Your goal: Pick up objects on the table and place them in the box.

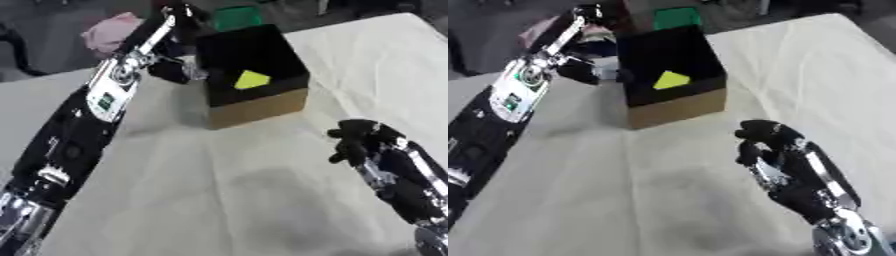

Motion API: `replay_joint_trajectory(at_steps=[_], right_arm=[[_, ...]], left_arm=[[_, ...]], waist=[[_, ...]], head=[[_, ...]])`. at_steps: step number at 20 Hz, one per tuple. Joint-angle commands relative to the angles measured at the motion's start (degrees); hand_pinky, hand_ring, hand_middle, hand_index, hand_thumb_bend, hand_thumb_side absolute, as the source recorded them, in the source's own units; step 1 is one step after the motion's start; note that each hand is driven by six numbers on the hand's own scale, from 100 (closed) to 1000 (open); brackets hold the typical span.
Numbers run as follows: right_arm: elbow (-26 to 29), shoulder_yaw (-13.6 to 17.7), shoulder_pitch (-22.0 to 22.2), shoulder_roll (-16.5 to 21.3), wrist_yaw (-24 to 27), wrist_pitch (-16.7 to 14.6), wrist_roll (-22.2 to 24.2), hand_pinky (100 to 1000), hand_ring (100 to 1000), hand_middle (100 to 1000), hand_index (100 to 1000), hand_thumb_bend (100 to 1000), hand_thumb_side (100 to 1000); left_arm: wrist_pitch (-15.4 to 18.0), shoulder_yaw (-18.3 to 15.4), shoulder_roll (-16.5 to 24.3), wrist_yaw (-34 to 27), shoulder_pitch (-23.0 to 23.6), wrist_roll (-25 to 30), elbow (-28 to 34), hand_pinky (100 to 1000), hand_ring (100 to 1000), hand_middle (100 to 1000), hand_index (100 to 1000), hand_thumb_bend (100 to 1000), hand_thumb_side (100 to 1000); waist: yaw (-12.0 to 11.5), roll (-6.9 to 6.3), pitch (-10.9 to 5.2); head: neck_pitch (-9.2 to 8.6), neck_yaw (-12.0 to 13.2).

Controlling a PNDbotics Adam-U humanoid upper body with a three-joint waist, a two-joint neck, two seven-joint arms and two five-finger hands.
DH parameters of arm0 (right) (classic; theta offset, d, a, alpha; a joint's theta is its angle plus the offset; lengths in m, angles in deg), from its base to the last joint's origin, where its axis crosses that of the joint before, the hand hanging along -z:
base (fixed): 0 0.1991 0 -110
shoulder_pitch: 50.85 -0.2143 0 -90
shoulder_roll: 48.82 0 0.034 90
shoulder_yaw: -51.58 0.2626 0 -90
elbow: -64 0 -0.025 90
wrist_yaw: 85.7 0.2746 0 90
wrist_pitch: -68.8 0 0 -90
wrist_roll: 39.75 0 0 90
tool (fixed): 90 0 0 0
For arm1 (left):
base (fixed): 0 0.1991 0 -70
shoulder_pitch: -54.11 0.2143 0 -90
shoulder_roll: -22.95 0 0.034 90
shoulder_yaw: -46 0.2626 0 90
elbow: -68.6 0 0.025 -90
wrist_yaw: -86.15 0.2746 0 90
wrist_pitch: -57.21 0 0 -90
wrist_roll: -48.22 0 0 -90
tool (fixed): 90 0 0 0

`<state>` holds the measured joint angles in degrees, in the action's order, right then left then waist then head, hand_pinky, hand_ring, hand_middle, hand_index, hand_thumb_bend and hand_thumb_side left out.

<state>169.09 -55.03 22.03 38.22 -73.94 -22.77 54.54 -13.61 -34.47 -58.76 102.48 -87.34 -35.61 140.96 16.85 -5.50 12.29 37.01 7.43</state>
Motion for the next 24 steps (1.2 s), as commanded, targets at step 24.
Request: replay_joint_trajectory(at_steps=[24], right_arm=[[1.0,4.4,1.5,1.5,-0.6,-1.1,-4.3,599,833,522,781,131,444]], left_arm=[[-11.3,-9.9,-5.2,-21.2,32.5,3.0,29.6,871,710,682,768,354,639]], waist=[[-10.7,2.35,-0.05]], head=[[6.83,-1.4]])
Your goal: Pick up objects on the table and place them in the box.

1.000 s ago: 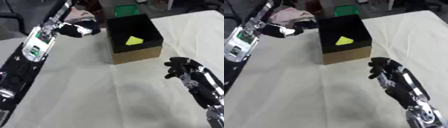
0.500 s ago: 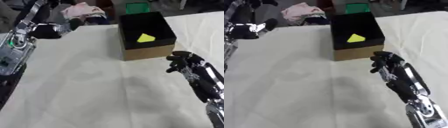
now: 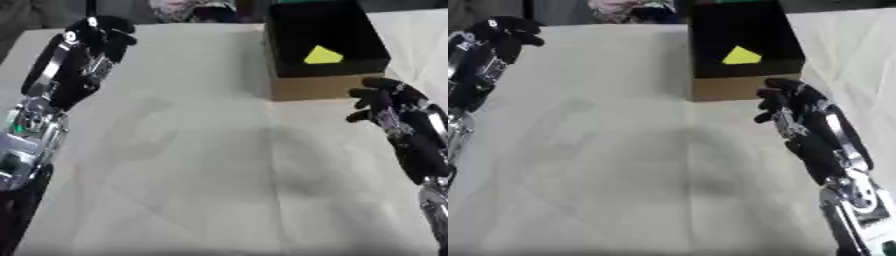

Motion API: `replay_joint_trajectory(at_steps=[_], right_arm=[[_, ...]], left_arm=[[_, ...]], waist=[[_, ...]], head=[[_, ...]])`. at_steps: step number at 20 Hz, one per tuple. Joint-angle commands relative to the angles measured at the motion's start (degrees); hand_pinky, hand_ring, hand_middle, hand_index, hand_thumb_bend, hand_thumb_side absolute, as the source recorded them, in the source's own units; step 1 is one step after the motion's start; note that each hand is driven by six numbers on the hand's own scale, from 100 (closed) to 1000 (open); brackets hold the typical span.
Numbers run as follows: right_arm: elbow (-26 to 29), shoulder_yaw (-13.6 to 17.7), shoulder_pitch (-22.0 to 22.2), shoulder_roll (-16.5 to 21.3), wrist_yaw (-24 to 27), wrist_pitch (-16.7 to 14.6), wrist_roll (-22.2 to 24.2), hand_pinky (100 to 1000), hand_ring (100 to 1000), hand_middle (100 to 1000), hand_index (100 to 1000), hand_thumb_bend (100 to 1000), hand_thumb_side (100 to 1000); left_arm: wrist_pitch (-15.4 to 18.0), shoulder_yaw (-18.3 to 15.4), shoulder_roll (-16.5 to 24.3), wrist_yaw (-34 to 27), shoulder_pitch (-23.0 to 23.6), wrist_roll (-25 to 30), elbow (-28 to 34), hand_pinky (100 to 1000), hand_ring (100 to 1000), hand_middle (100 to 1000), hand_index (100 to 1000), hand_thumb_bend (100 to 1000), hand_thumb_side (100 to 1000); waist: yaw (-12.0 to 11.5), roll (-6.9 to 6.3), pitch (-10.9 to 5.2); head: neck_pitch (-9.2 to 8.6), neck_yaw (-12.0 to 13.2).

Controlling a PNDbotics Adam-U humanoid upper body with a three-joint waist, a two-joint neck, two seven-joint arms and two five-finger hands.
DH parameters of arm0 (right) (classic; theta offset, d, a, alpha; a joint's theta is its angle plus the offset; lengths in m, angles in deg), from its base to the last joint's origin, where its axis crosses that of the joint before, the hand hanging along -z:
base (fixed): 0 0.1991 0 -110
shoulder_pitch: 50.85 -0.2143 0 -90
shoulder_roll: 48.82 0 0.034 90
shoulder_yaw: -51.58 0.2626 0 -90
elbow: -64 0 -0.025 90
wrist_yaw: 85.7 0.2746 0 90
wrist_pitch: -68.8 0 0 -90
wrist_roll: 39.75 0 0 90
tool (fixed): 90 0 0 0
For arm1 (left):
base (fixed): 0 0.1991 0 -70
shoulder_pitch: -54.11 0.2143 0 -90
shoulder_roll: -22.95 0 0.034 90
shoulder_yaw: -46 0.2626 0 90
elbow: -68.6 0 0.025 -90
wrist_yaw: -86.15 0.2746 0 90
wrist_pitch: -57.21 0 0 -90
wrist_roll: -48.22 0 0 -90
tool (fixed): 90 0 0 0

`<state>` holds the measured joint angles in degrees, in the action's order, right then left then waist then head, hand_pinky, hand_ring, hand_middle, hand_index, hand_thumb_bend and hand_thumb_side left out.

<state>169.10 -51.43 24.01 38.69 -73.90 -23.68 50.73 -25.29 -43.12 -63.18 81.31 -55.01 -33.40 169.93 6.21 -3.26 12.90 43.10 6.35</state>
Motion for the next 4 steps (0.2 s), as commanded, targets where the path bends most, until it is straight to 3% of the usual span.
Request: replay_joint_trajectory(at_steps=[1,4], right_arm=[[1.0,0.9,-0.5,1.0,-0.7,-0.2,-0.6,599,833,522,781,131,444],[1.0,1.0,-0.5,0.9,-0.9,-0.3,-0.8,599,834,522,781,131,447]], left_arm=[[0.7,-1.4,-1.4,0.1,0.6,1.0,0.8,871,710,681,766,348,643],[1.8,-1.7,-3.4,0.8,2.1,1.5,1.1,872,707,675,769,327,673]], waist=[[0.0,0.11,-0.54],[0.2,0.17,-0.07]], head=[[0.77,-0.4],[0.73,-0.7]])
